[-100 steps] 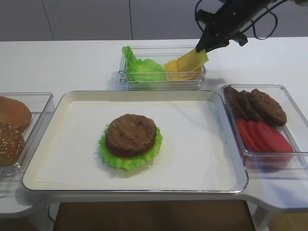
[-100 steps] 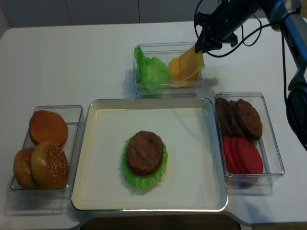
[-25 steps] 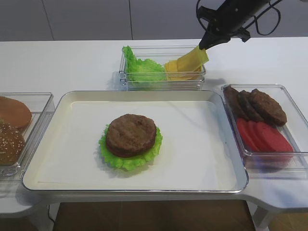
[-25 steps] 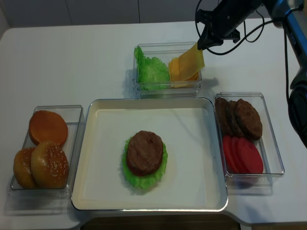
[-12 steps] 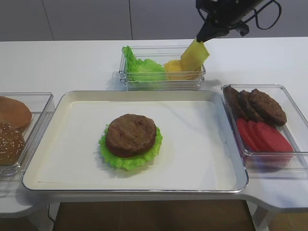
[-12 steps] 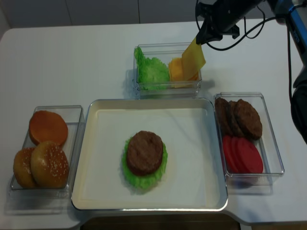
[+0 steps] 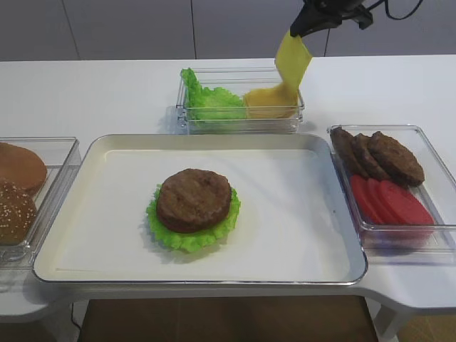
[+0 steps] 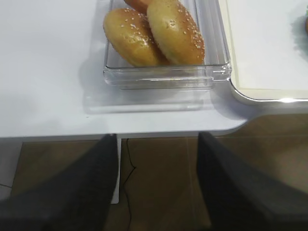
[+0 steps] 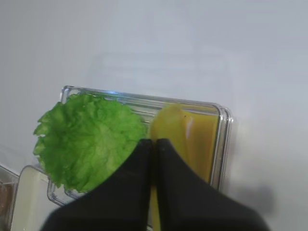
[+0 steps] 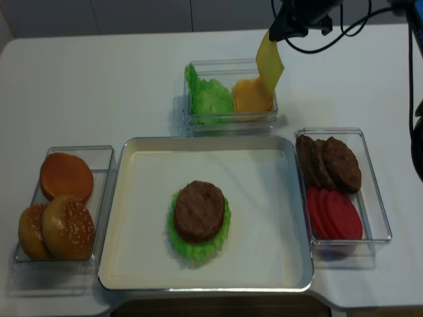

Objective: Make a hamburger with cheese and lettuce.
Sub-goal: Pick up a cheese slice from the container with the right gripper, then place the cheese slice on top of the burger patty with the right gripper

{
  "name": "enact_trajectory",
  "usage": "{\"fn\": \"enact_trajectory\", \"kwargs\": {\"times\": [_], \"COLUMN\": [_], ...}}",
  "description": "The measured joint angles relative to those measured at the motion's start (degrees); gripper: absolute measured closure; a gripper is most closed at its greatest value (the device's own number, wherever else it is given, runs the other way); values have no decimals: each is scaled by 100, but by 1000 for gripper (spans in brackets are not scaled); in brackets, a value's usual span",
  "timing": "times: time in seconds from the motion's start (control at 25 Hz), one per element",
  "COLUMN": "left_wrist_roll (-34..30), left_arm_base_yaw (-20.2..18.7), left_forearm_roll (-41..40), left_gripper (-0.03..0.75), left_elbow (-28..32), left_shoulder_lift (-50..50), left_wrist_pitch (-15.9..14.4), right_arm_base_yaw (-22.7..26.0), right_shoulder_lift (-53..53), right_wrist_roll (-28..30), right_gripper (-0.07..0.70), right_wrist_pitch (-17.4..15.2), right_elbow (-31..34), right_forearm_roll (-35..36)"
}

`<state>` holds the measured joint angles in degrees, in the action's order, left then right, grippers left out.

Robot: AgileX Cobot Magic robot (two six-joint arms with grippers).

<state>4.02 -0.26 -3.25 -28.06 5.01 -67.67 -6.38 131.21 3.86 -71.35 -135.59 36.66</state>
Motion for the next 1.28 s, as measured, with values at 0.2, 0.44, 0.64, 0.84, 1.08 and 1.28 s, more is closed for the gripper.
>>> {"fn": "enact_trajectory", "kwargs": {"times": [0.2,0.44,0.64,0.84,1.08,1.28], "left_wrist_roll": [0,0,0,0,0,0], "left_arm_base_yaw": [0,0,0,0,0,0], "left_forearm_roll": [0,0,0,0,-10,-10], "left_gripper": [324,324,324,324,324,324], "left_elbow": [0,0,0,0,0,0], "left_shoulder_lift": [0,0,0,0,0,0], "left_wrist_pitch": [0,0,0,0,0,0], "right_arm_base_yaw": [-139,-396,-520,-662,-793,-969], "right_shoulder_lift": [-152,-297,-564,-776,-1167,-1469], "right_wrist_roll": [0,0,-11,-36,-36,-36], "right_gripper": [603,604,604,604,604,604], "right_wrist_pitch": [-10,-23,-23,-27,-67,-67], "right_elbow": [0,0,0,37,396,528], "right_forearm_roll": [14,-32,-36,-57,-204,-276]}}
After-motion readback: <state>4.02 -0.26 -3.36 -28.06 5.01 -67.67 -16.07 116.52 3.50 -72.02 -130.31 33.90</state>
